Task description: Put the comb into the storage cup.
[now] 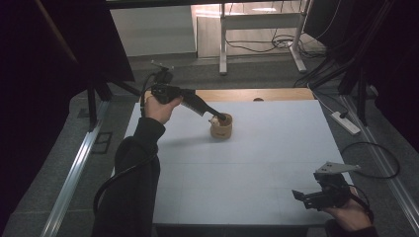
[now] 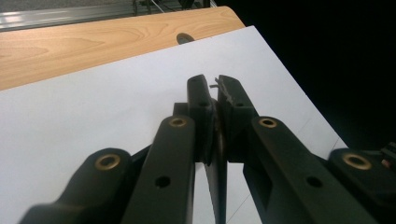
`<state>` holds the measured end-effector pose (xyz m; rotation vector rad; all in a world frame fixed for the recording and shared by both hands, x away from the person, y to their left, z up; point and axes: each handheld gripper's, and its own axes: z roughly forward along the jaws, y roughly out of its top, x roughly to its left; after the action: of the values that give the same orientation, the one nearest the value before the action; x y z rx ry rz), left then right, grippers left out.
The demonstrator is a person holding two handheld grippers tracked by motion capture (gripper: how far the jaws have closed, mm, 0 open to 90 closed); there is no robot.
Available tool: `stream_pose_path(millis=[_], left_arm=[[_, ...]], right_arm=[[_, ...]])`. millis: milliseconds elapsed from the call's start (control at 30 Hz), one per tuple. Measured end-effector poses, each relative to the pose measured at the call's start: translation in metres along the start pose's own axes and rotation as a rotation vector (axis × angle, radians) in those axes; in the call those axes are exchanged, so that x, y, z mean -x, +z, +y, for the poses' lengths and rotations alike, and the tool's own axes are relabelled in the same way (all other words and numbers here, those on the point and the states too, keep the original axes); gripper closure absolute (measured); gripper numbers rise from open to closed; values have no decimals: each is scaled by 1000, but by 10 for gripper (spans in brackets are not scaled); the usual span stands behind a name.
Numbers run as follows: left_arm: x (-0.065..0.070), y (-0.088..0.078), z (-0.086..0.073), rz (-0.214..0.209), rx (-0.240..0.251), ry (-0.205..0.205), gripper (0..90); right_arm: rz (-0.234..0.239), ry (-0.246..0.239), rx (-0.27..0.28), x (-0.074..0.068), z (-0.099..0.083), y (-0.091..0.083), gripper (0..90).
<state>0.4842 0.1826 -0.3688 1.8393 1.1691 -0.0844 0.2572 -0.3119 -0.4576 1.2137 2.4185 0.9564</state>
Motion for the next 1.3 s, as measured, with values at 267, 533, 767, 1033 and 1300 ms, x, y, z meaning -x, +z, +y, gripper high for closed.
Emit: stream_pose_path(millis=[267,533,767,1033,1300], left_arm=[[-2,8,-2,4,-11,-6,835],[-2,16,-2,7,-23,-6,834],[-2,21,-3,14,-29,-11,834],[-3,26,-3,22,-44,-4,834],[-3,34,-5,26,-55,-7,834]], right_arm=[[2,-1,-3,0,0,0,6],[2,-1,-2,0,0,0,9],[3,0,-3,0,0,0,10],[3,0,-5,0,0,0,10],[3,-1,-5,0,0,0,11]])
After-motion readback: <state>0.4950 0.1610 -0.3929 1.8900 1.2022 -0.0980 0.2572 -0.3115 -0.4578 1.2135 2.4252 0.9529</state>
